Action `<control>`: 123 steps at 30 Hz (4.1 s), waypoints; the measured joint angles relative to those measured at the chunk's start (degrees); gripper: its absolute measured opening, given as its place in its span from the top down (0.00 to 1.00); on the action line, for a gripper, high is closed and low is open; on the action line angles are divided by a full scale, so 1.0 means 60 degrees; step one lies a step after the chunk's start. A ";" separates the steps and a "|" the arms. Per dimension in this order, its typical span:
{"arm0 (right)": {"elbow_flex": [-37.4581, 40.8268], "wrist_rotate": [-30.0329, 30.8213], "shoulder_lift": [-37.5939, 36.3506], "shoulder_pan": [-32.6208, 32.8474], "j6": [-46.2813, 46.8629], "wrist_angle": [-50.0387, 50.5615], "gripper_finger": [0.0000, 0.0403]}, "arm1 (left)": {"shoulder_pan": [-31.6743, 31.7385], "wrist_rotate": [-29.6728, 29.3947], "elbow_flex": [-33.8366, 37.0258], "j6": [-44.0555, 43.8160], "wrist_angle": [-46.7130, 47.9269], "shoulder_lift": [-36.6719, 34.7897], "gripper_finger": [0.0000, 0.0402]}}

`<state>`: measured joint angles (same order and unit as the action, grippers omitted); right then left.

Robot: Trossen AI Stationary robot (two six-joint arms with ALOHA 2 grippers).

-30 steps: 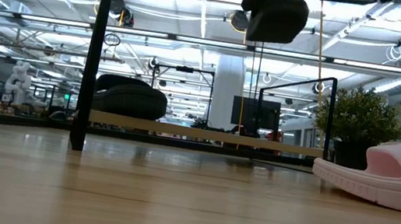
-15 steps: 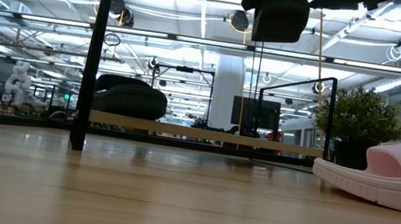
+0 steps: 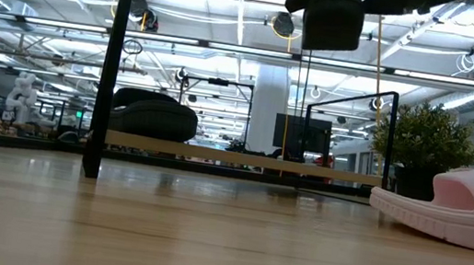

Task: Pick and place slides into the shelf
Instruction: Put the black slipper on the shelf

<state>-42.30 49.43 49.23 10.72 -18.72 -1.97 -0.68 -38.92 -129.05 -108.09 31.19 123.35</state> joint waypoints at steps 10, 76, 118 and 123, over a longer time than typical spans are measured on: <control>0.0000 -0.0017 0.0040 -0.0595 -0.0032 0.0072 0.60 | 0.0040 0.0567 0.0000 0.0257 -0.0452 0.0000 0.88; 0.0007 -0.1573 -0.0664 -0.0724 0.0512 0.0415 1.00 | -0.0742 0.0059 0.0000 0.4089 -0.2445 -0.0160 0.88; -0.1059 -0.5318 0.5500 -0.1369 0.2004 -0.4026 1.00 | -0.2723 -0.2990 -0.0004 1.1071 -0.0355 -0.2871 0.88; -0.1224 -0.5417 0.6096 -0.1694 0.1991 -0.3990 1.00 | -0.2712 -0.2995 -0.0004 1.1071 -0.0179 -0.2871 0.88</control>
<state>-49.65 16.93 85.81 0.55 -6.78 -25.91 -16.95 -56.89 -129.08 -41.67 30.11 106.13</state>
